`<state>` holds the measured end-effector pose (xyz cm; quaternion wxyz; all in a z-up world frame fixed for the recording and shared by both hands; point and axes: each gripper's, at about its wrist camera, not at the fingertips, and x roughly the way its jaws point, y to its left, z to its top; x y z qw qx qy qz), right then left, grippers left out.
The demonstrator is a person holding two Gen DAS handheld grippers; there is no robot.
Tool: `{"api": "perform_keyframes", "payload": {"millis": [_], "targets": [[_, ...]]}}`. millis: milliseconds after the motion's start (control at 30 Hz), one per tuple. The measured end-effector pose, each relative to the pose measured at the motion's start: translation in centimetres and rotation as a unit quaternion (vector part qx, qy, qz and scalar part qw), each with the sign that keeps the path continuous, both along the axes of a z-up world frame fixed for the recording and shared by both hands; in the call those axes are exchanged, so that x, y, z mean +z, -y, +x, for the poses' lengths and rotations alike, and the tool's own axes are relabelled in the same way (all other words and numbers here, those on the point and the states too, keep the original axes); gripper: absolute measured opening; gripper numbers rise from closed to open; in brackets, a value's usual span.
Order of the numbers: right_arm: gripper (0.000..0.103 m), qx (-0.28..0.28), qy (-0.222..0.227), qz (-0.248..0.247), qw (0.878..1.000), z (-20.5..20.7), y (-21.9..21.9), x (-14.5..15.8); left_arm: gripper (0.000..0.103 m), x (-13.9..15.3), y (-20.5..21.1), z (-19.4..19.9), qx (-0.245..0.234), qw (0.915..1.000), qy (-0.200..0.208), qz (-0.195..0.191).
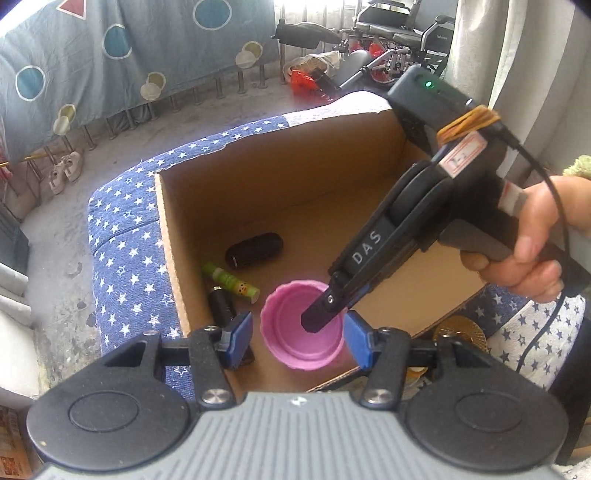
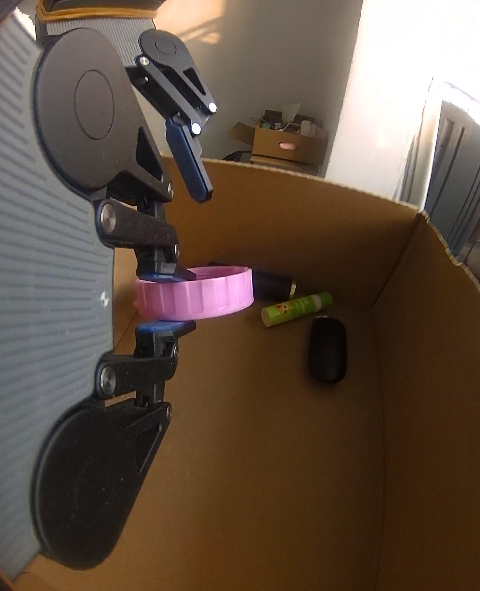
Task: Organize rigid objects
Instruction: 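Carry the pink bowl over the box and lower it inside, then move the right tool to the black tape roll and grasp its rim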
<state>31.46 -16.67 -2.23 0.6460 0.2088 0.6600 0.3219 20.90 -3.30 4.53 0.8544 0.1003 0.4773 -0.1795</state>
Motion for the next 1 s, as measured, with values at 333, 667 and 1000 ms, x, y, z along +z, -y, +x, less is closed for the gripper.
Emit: {"api": "perform_keyframes", "payload": {"millis": [333, 667, 1000], "targets": [[0.046, 0.038, 0.016, -0.071, 0.997, -0.1, -1.6, -0.6, 0.057, 1.7, -0.5, -1.6, 0.003, 0.9992, 0.035, -0.016], [0.052, -0.046, 0.158, -0.039, 0.986, -5.8, 4.8, 7.5, 0.064, 4.4, -2.3, -7.3, 0.001, 0.9947, 0.080, -0.066], [0.054, -0.147, 0.274, 0.003, 0.951, -20.5, 10.8, 12.2, 0.072, 1.2, -1.8, -12.4, -0.016, 0.9959, 0.025, -0.085]]}}
